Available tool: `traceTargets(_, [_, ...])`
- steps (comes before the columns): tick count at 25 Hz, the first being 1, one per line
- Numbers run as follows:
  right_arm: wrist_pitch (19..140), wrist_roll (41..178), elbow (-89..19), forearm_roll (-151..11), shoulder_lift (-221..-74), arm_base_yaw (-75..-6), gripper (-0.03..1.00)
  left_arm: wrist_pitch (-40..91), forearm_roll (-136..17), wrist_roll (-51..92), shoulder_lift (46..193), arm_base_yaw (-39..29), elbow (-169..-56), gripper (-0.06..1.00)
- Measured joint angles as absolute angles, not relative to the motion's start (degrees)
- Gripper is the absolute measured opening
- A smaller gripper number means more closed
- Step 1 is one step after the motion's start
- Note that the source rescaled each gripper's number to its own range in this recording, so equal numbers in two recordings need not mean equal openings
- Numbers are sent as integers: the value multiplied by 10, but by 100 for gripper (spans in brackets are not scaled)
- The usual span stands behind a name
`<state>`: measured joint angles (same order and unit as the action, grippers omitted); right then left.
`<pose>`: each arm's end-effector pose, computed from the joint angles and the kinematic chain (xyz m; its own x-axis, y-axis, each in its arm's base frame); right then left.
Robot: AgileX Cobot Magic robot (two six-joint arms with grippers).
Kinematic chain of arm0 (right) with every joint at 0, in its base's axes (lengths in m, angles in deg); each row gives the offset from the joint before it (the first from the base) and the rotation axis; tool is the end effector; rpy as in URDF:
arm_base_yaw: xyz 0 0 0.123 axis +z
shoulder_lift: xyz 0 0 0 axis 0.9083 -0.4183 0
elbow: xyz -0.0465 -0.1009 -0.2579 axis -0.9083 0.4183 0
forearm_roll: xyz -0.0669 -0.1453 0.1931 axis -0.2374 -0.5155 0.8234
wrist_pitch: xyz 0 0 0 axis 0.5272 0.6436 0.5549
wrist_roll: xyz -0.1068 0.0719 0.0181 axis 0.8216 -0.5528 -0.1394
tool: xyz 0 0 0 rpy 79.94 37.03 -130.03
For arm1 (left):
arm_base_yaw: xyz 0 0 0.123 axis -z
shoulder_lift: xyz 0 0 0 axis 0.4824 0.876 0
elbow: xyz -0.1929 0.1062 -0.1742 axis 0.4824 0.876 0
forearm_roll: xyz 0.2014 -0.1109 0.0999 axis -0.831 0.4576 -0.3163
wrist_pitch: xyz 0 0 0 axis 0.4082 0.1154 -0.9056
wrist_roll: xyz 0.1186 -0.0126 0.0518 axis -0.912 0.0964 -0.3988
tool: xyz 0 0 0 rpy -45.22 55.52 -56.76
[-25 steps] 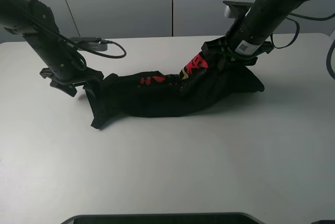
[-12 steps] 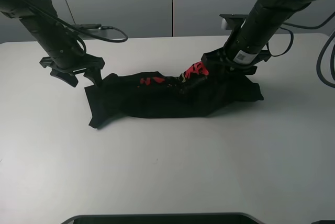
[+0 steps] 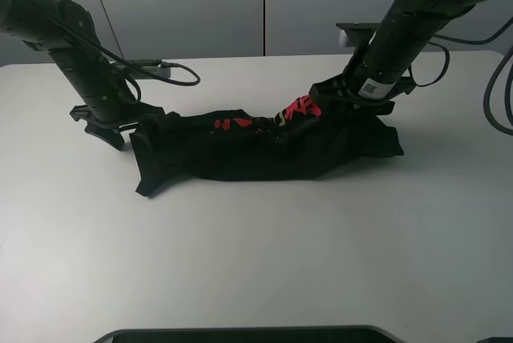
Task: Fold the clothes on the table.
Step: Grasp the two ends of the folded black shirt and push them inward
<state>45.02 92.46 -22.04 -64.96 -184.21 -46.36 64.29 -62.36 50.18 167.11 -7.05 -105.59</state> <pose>0.3364 0.1365 0.1105 -0.9527 -0.2605 -0.1566 -0.2850 0.9447 0.1624 0.3510 -0.1572 0.0589 -0.9430 0.3231 -0.0801 0.3311 0.9353 -0.1245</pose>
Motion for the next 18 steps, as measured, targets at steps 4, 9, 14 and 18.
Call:
traceTargets(4, [450,925,-220,-650,-1842,-464,8,638,-624,502,1671,-70,-1056,91])
traceTargets(9, [443,925,-220,-650,-1842,-464,8,638,-624,502,1671,-70,-1056,91])
traceTargets(14, [438,925,-220,-650,-1842,-464,8,638,-626,502,1674,-70,-1056,91])
traceTargets(18, [438,920,-220,-651,-1842,-464,29,639,-631,502,1676,-70,-1057,91])
